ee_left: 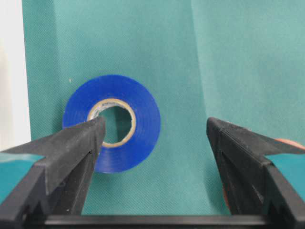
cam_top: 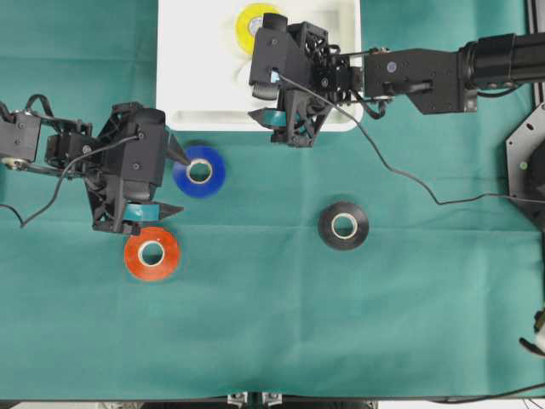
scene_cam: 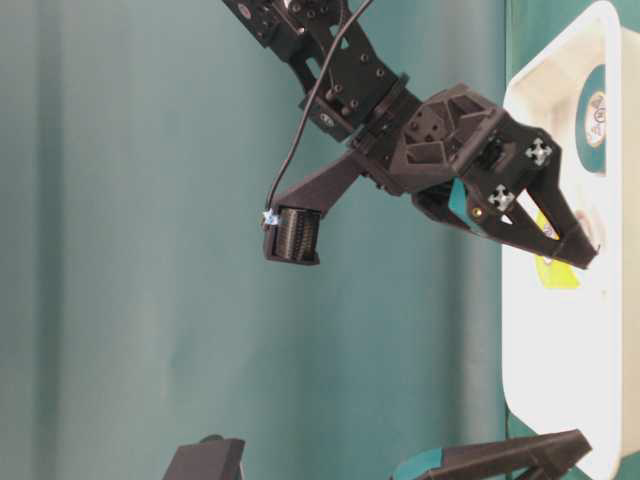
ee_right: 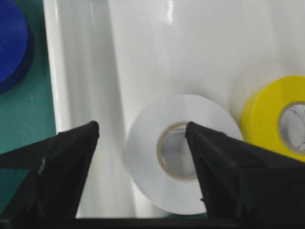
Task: Put the tape alternately from left to right into the white case.
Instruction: 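Open the right gripper to release the white tape, then withdraw the right gripper toward the black tape roll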
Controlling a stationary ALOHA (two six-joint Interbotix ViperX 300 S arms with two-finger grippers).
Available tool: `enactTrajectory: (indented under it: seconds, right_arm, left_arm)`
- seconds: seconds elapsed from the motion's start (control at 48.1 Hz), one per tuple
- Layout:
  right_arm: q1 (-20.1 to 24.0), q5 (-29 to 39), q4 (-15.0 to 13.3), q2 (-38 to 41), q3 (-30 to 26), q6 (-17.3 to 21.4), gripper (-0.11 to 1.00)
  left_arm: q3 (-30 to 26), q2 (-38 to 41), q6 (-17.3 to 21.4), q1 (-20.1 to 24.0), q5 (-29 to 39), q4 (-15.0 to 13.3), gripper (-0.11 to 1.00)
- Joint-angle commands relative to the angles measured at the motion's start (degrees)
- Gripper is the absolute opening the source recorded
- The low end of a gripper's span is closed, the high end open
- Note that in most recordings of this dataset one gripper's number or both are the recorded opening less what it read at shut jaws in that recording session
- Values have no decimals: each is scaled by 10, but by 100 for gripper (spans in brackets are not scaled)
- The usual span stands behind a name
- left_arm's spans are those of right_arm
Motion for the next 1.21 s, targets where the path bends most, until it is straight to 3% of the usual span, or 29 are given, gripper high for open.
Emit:
enactTrajectory:
  seconds: [0.0,0.52,1.186]
  right_arm:
    - [0,-4,-2,-10,-7,1,81]
    - [9,-1,-1,-28,-4,2,81]
    - [124,-29,0,-134,89,3,80]
  left_arm:
    - [-13,-8,-1,-2,-4,-1,86]
    - [-14,-8,-1,-3,-4,-1,86]
    - [-14,-8,-1,-3,-1,-1,86]
